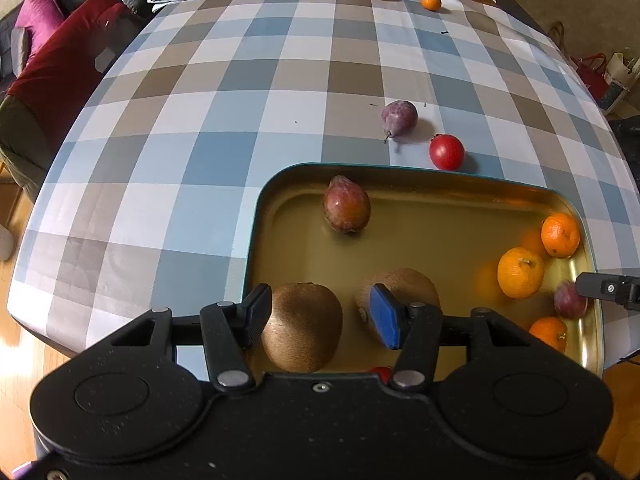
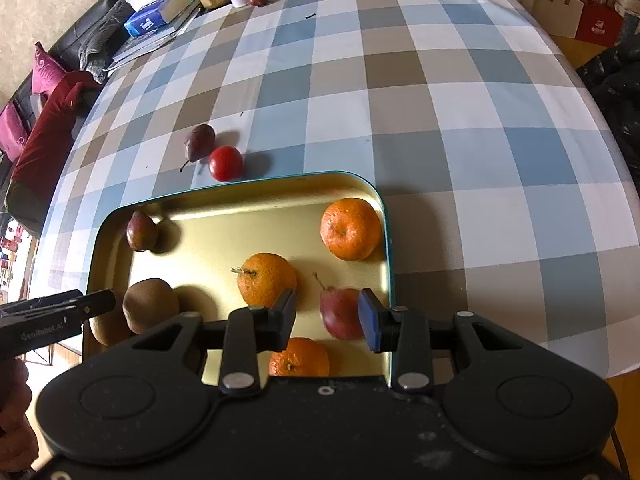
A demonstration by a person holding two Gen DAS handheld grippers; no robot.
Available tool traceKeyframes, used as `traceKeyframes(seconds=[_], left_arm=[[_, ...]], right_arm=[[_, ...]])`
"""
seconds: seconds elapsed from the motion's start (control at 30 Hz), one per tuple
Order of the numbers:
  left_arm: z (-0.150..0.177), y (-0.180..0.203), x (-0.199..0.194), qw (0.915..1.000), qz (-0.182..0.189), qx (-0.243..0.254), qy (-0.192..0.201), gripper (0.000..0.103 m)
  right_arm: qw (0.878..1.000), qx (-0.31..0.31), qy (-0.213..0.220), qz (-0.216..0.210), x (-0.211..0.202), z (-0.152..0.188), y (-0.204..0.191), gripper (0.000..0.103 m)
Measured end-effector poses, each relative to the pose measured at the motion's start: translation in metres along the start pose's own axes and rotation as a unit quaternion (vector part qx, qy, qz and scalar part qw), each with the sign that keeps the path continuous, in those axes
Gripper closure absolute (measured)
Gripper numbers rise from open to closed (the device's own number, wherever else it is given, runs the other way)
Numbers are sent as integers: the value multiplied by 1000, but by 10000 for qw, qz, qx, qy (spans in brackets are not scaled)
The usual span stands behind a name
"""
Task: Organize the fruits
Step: 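Open the left tool to drop the kiwi while the right tool releases the pear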
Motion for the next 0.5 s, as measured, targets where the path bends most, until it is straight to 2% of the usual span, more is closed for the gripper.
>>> traceKeyframes(seconds=[0.33,0.5], left_arm=[[0,7,-5,9991,-357,-13,214,43],[3,16,0,9998,-171,-3,37,43]], right_arm=[[9997,44,-238,87,8,8,3,65],[9995,50,-308,73,8,9,2,65]])
Point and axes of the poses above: each gripper's, at about its wrist camera, not at the fingertips, and x roughly the way its jaws point, y to its right, z to its underside, the point moved 5 cm from there along x, roughly the way its jaws point, and after that the axes turned 5 degrees about z, right-handed, at the moved point
